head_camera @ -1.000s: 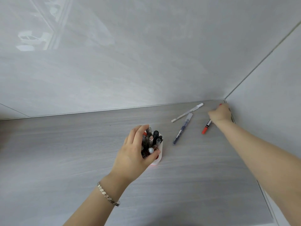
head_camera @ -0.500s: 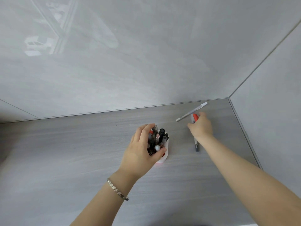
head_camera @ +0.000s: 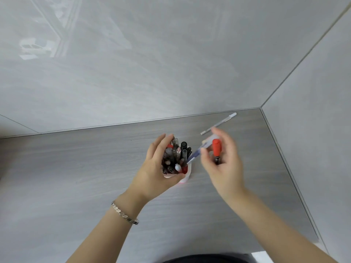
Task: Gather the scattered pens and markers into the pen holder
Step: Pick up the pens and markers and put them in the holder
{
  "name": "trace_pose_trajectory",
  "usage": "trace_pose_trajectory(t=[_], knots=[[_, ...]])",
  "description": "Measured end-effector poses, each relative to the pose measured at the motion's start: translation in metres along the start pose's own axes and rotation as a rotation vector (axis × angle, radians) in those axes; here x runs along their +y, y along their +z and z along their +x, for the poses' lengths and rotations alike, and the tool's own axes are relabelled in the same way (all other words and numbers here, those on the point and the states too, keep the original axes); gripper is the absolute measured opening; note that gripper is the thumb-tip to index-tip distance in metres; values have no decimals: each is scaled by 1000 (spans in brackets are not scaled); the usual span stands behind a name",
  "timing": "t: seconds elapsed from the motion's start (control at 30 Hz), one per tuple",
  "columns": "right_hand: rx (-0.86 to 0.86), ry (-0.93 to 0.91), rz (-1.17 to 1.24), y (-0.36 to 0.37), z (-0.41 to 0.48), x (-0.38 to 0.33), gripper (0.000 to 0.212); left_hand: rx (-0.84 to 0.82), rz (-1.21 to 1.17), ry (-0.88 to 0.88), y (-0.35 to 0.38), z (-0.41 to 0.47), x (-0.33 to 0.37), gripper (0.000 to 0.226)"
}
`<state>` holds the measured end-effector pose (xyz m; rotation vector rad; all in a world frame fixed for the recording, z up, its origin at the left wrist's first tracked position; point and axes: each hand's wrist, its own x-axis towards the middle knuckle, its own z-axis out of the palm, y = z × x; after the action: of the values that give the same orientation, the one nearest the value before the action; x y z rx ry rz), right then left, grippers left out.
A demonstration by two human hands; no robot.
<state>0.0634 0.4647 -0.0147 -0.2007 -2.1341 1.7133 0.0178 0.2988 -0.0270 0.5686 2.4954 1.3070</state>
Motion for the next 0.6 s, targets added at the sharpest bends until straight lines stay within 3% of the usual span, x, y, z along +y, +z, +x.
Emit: trace_pose_trajectory(t=[0.13, 0.27, 0.33, 0.4, 0.47, 0.6], knots=[[17, -103, -158, 13, 5, 12, 43, -26, -41, -36, -4, 1, -7, 107], [32, -319, -311, 2, 4, 12, 47, -128, -35, -70, -4, 3, -11, 115], [-50, -415, -313, -4, -3, 10, 45, -116, -35, -107, -5, 4, -9, 114], [-195, -474, -331, -4, -6, 14, 29, -99, -28, -112, -5, 6, -8, 113], [-270, -486, -444, 2, -7, 24, 26, -95, -21, -110, -4, 6, -7, 111], [-218, -437, -617, 5, -17, 45, 33, -115, -37, -123, -6, 4, -7, 110]])
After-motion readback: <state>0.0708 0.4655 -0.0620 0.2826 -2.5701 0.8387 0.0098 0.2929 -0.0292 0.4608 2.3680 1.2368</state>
